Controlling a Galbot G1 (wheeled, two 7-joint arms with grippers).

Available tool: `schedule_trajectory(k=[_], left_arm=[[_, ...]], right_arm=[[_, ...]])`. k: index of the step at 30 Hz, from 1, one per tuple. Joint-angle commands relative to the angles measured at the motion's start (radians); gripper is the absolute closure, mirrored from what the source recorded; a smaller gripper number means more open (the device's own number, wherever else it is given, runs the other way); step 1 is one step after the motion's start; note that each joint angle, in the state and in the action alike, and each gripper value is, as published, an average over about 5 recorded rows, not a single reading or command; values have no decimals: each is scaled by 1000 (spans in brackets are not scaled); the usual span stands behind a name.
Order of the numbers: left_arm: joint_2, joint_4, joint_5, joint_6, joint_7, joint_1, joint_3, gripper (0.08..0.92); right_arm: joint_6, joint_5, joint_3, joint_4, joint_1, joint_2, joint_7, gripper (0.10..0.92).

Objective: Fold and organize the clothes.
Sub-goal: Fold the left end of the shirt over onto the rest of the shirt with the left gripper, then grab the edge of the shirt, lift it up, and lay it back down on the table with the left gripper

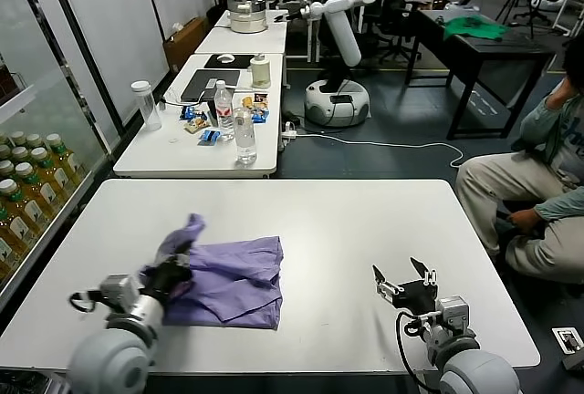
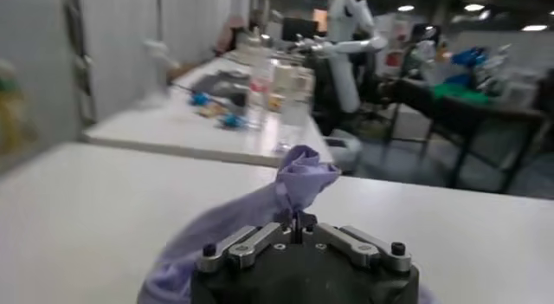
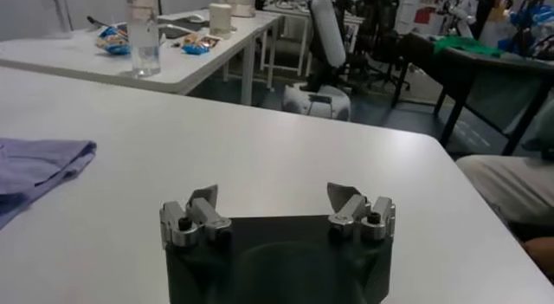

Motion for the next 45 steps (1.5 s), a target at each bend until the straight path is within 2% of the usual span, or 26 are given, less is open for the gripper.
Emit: schedule_trajectory(k=[1,5,8,10,14,17,19,23,27,31,34,37,45], left_arm=[[-159,25,-59,0,-17,-66,236,896],[-217,67,-10,-2,-28,-114,273,878],[-197,47,22,-2,-20,-124,254,814],[-148,10,44,-3,-11,-113,212,762],[8,-42,87,-3,-7,-61,30,658],[92,14,93,-3,-8,19,-138,572],[119,92,95,-3,-5,80,-188,511],[95,204,118,-3,2,138,-163,399],[32,260,146,-3,14,91,-122,286],[29,293,140,-3,46,50,-110,196],[30,308,110,-3,79,35,-106,180],[23,305,62,-3,107,32,-104,213],[-7,294,39,-3,127,17,-76,441]], right_arm=[[0,-7,-6,6,-9,12,1,203],[-2,-20,-34,-5,6,27,2,203],[-5,-25,-52,-9,17,32,3,203],[-7,-25,-57,-11,22,33,2,203],[-7,-27,-63,-18,32,38,0,203],[-6,-28,-63,-18,33,43,-3,203],[-5,-28,-60,-20,32,45,-5,203],[-3,-33,-65,-31,35,50,-5,203],[-4,-40,-75,-29,34,50,-4,203],[-4,-42,-65,-24,22,45,-4,203],[-4,-43,-58,-20,15,45,-5,203],[-4,-44,-57,-18,14,47,-6,203],[-4,-45,-63,-21,21,46,-6,203]])
